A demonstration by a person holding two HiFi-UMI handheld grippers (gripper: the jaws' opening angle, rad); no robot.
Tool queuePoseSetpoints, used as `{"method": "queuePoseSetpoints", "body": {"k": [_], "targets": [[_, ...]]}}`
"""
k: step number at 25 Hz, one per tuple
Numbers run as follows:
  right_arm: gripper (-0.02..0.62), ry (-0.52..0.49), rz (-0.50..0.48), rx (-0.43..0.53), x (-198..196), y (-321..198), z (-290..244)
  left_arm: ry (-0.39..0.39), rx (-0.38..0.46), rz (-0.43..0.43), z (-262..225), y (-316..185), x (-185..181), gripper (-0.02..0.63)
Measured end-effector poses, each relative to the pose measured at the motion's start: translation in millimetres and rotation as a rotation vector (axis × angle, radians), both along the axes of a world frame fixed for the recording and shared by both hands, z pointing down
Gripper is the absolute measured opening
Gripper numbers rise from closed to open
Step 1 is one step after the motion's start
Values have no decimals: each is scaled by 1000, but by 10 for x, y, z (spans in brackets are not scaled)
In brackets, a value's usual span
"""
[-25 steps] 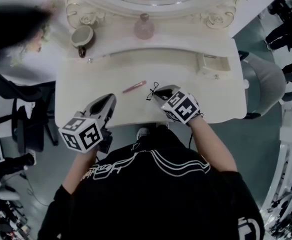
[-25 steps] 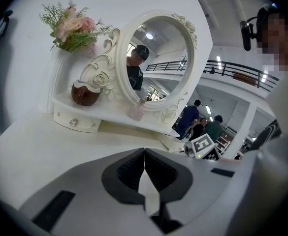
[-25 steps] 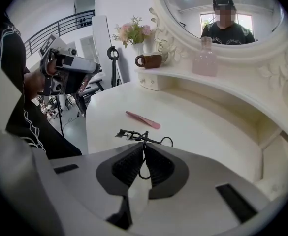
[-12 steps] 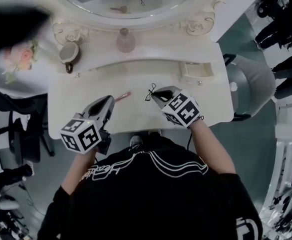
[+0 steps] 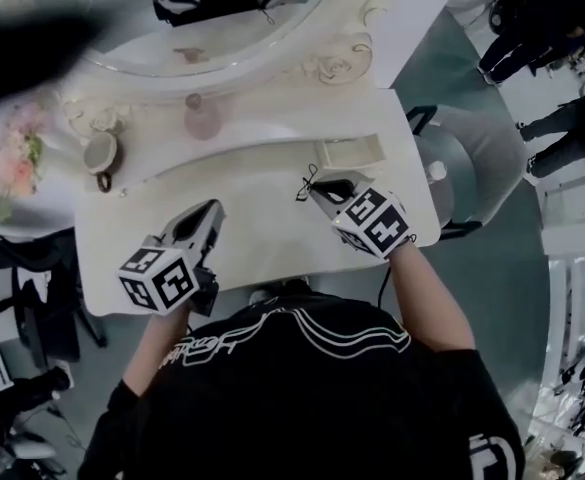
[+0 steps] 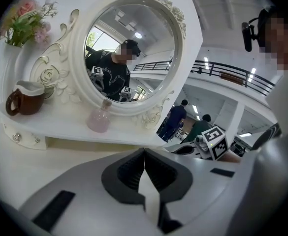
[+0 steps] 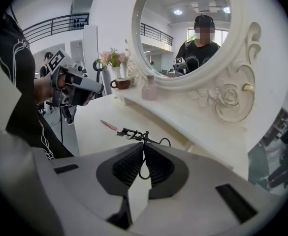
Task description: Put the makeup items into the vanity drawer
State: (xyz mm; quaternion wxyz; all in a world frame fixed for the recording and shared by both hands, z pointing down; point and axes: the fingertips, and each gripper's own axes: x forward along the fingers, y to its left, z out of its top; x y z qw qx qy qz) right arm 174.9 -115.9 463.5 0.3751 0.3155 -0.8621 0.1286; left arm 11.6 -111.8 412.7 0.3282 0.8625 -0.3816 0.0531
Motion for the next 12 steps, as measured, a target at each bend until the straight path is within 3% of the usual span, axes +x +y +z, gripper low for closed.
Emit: {"method": "queuePoseSetpoints", "body": {"k": [12], "targets": [[38,69,82,-6,867,-330,16,-9,-12,28,15,-221,368,23]]}}
